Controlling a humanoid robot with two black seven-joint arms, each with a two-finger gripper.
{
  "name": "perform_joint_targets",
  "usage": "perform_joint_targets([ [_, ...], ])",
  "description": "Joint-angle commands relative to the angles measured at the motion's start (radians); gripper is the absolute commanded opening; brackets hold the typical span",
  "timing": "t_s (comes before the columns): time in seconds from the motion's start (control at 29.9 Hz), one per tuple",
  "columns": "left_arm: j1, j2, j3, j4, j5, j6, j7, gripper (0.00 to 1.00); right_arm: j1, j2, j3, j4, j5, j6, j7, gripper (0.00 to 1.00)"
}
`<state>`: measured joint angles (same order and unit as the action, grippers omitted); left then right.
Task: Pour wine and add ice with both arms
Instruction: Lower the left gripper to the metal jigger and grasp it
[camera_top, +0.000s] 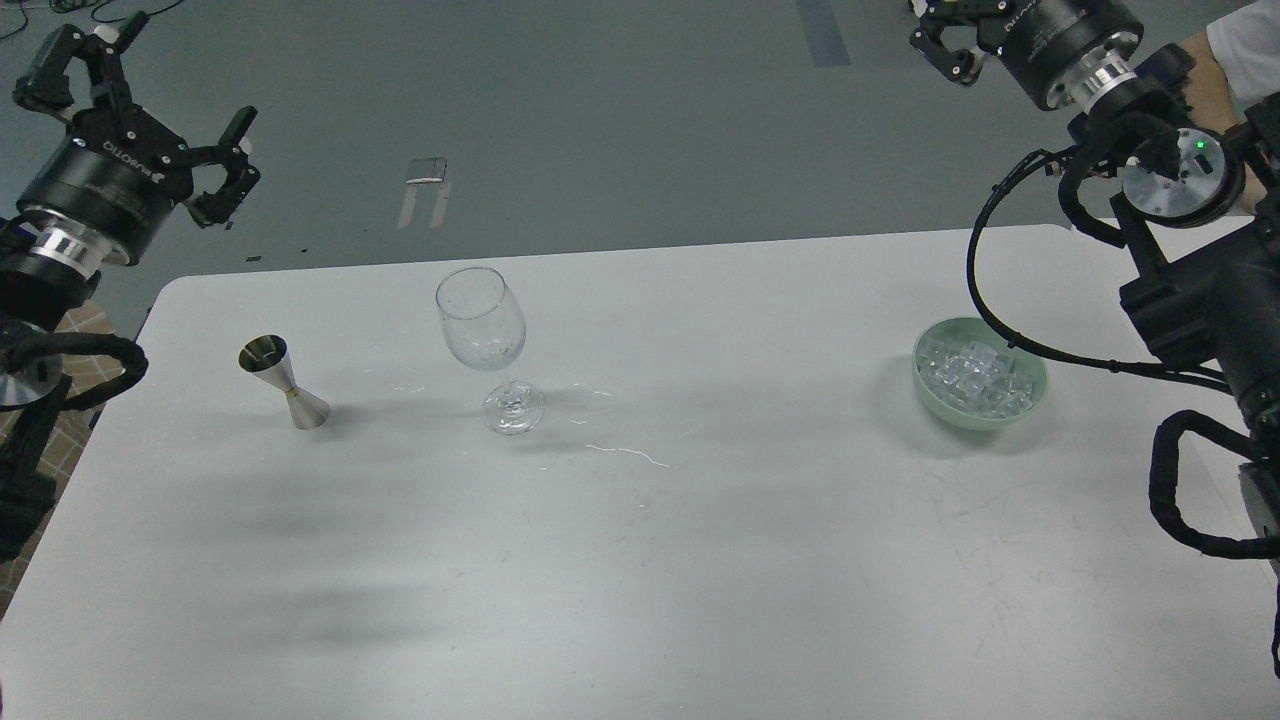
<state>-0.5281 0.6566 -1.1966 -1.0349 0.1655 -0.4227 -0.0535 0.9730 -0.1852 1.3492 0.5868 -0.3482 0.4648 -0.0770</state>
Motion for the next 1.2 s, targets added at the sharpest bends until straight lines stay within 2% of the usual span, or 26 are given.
perform_joint_targets([
  [0.0, 0.146, 0.077, -0.069, -0.163, -0.087, 0.024, 0.001, 0.98, -0.013, 0.0, 0.002, -0.001, 0.0, 0.002, 0.005, 1.0],
  [0.1, 0.299, 0.098, -0.168, -0.258, -0.207, 0.035, 0.03, 0.98, -0.023, 0.0, 0.002, -0.002, 0.0, 0.002, 0.005, 1.0],
  [0.2, 0.448, 0.084, -0.243, -0.318, -0.349, 0.056, 0.147, 0.98, -0.046, -0.002, 0.002, -0.001, 0.0, 0.0, 0.005, 1.0],
  [0.33, 0.571, 0.017, -0.276, -0.327, -0.451, 0.067, 0.218, 0.98, -0.059, -0.028, 0.001, -0.001, 0.0, 0.0, 0.005, 1.0],
  [0.47, 0.615, -0.05, -0.302, -0.329, -0.455, 0.062, 0.218, 0.97, -0.059, -0.043, 0.001, -0.002, -0.002, -0.002, 0.003, 1.0],
  [0.5, 0.641, -0.096, -0.316, -0.33, -0.455, 0.059, 0.204, 0.96, -0.059, -0.046, -0.001, -0.001, -0.002, -0.002, 0.002, 1.0],
  [0.6, 0.721, -0.231, -0.366, -0.33, -0.454, 0.067, 0.208, 0.95, -0.059, -0.046, -0.005, 0.001, -0.002, -0.003, 0.0, 1.0],
  [0.74, 0.744, -0.272, -0.365, -0.33, -0.452, 0.073, 0.212, 0.95, -0.057, -0.046, -0.01, -0.001, -0.002, -0.005, 0.0, 1.0],
  [0.94, 0.747, -0.322, -0.374, -0.329, -0.454, 0.192, 0.212, 0.94, -0.056, -0.04, -0.013, -0.001, -0.003, -0.006, 0.0, 1.0],
  [1.07, 0.735, -0.347, -0.367, -0.329, -0.452, 0.231, 0.212, 0.77, -0.056, -0.042, -0.013, 0.001, -0.003, -0.008, 0.0, 1.0],
  [1.17, 0.726, -0.353, -0.363, -0.326, -0.448, 0.237, 0.212, 0.72, -0.059, -0.045, -0.012, 0.001, -0.002, -0.008, 0.0, 1.0],
])
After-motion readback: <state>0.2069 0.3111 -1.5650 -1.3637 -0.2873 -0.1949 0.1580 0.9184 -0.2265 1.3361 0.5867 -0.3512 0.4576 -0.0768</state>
